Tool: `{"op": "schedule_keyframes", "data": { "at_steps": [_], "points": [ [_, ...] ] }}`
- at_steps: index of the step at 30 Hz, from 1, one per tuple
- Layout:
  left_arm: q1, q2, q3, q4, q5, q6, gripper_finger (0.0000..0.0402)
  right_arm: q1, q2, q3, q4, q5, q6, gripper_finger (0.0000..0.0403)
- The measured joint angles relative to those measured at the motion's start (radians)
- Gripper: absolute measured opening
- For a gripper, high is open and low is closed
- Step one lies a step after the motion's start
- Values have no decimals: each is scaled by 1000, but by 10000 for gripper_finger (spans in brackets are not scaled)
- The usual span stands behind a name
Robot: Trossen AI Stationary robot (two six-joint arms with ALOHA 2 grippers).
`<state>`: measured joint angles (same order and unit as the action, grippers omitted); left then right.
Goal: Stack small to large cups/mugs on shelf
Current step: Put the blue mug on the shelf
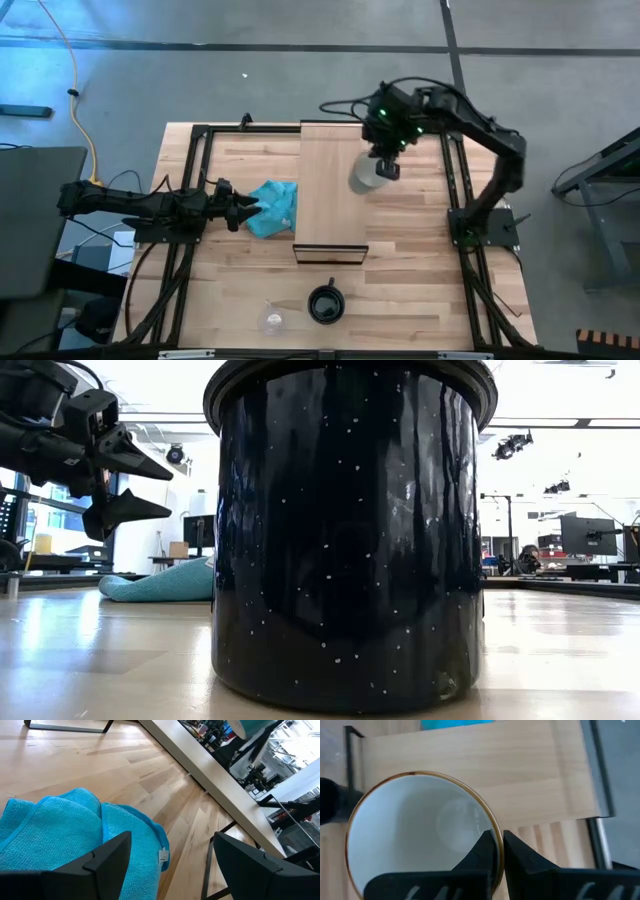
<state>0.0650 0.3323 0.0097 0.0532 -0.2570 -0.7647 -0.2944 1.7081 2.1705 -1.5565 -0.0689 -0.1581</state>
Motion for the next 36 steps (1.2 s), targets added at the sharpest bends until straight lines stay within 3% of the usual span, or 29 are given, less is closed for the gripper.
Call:
{"op": "schedule_keyframes", "data": {
  "at_steps": [6,12,36],
  "points": [
    [0,0,0,0,0,0,271,-57,125,191,-3,-41,-62,0],
    [0,0,0,1,0,0,271,-114,143,120,-12,-51,-68,0],
    [0,0,0,2,-26,1,271,-197,198,119,181,-73,-21,0]
  ]
}}
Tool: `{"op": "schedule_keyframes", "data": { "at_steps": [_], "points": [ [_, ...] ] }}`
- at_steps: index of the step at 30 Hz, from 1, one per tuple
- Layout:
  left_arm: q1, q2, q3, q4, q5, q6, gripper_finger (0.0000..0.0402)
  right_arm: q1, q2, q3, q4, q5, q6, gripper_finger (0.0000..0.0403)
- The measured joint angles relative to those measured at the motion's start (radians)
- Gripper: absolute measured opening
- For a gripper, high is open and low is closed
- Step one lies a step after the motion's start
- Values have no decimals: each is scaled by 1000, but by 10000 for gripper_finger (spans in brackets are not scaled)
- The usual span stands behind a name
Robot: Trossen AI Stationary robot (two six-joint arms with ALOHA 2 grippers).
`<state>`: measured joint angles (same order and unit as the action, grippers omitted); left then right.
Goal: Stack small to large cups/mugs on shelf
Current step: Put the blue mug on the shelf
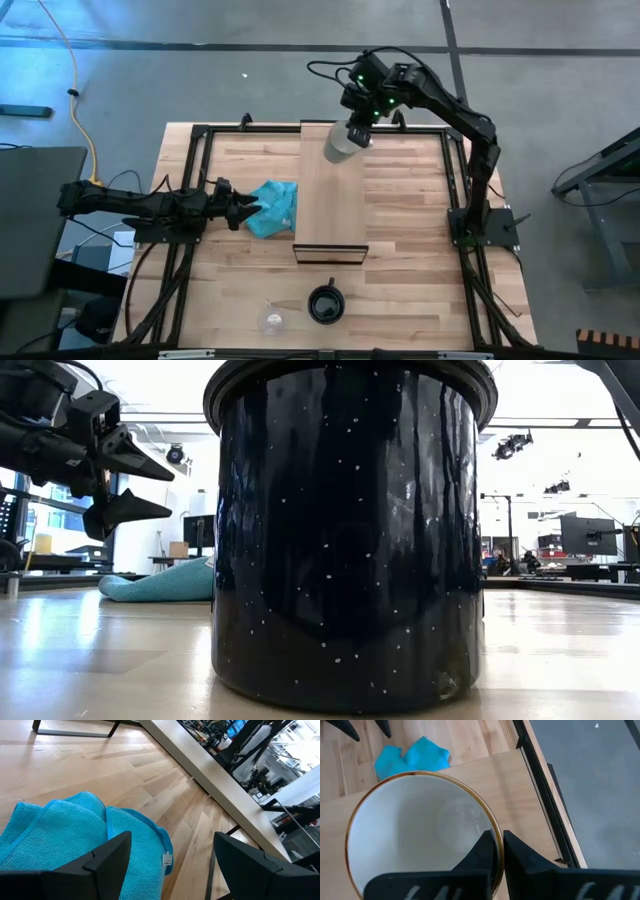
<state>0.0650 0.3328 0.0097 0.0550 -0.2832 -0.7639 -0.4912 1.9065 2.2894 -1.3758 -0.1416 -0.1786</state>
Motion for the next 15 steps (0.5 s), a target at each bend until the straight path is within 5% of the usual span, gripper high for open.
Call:
{"op": "schedule_keyframes", "data": {
  "at_steps": [15],
  "points": [
    [0,0,0,0,0,0,271,-27,7,0,47,13,-32,0]
  ]
}}
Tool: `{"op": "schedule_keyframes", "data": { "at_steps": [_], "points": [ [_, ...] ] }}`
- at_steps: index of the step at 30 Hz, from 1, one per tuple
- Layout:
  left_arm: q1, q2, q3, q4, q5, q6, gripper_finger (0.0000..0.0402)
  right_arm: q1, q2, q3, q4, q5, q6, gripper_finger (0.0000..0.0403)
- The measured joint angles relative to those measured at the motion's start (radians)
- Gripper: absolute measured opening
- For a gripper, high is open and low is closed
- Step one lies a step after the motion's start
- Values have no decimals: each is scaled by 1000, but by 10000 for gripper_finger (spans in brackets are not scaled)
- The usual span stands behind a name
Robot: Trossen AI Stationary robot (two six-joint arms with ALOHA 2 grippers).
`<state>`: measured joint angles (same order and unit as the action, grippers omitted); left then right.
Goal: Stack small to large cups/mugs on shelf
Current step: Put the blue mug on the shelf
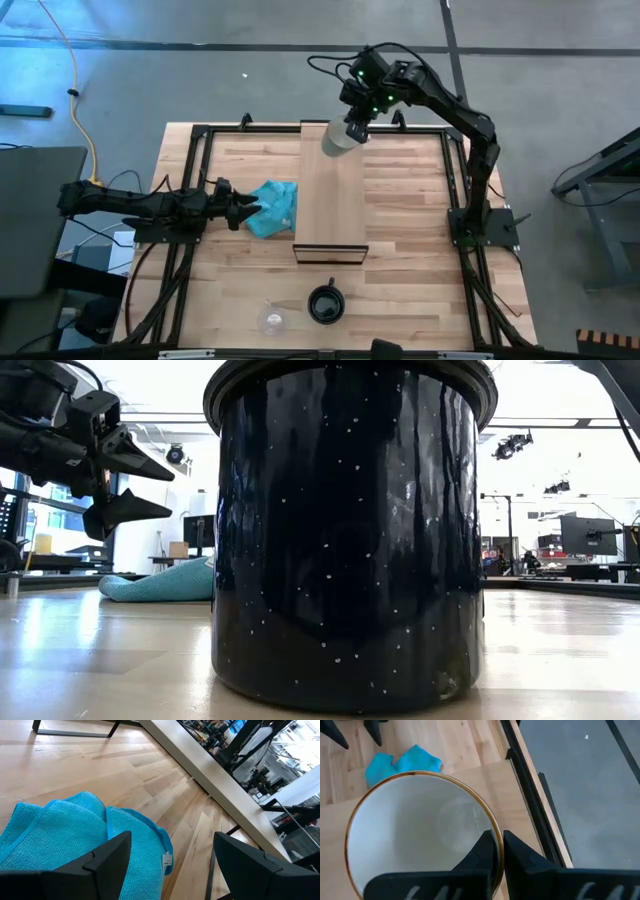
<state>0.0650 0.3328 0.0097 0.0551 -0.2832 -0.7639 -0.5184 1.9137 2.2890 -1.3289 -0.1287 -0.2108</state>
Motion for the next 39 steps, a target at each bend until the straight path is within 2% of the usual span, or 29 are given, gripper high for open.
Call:
{"op": "schedule_keyframes", "data": {
  "at_steps": [20,31,39],
  "points": [
    [0,0,0,0,0,0,271,-118,0,0,-17,-65,-86,0],
    [0,-1,0,1,-17,0,271,-101,50,1,-21,-112,-60,0],
    [0,0,0,2,-19,0,271,-95,105,61,-2,-147,-52,0]
  ]
}}
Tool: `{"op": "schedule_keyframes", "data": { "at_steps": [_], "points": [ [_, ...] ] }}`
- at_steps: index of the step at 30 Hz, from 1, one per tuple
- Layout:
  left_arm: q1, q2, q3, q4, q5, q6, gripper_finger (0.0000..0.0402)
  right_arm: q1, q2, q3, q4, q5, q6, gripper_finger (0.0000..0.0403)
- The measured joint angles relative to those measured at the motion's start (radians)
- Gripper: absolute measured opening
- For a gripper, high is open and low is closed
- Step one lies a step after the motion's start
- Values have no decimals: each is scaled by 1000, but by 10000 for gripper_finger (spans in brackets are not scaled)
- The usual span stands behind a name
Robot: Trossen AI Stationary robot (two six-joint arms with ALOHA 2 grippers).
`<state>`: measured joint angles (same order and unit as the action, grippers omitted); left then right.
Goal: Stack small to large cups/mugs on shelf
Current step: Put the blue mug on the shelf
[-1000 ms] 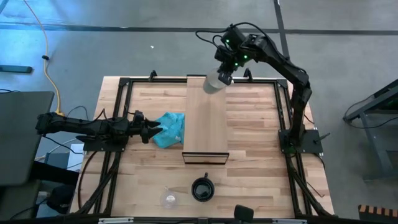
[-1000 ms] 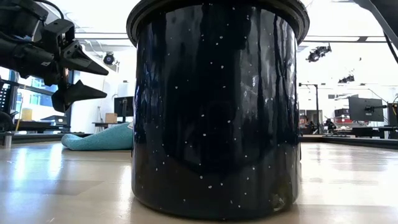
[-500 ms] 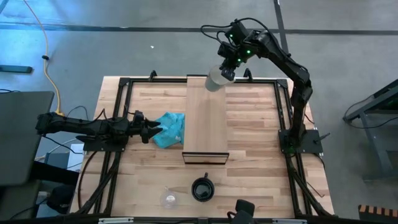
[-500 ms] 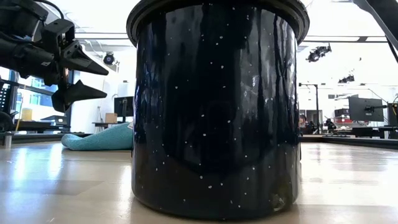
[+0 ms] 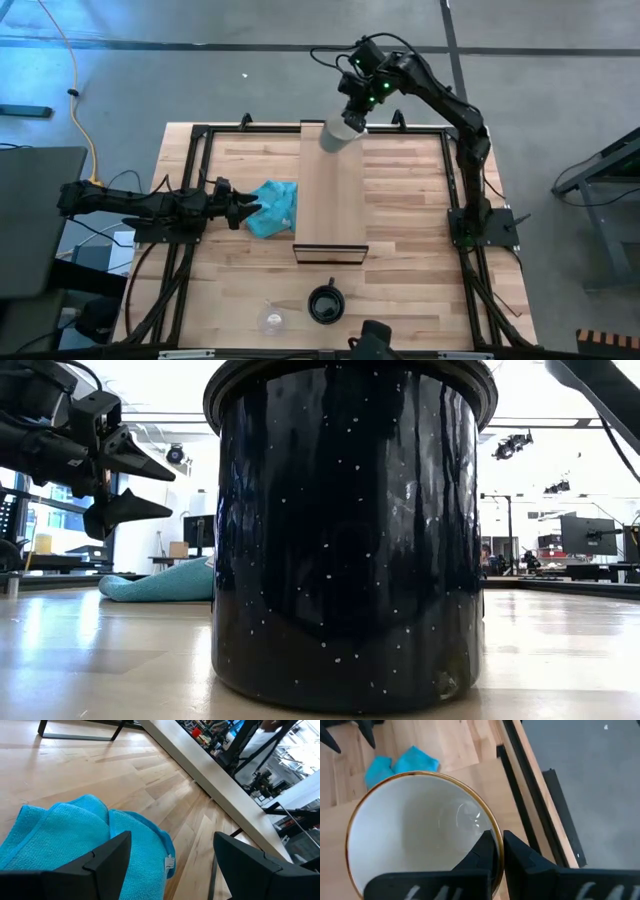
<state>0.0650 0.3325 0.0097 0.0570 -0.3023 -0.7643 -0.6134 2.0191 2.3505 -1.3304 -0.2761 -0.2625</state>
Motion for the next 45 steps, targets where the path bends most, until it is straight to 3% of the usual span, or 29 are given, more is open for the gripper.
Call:
{"op": "schedule_keyframes", "data": {
  "at_steps": [45],
  "points": [
    [0,0,0,1,-8,19,271,-1,33,-2,-42,-4,-1,0]
  ]
}}
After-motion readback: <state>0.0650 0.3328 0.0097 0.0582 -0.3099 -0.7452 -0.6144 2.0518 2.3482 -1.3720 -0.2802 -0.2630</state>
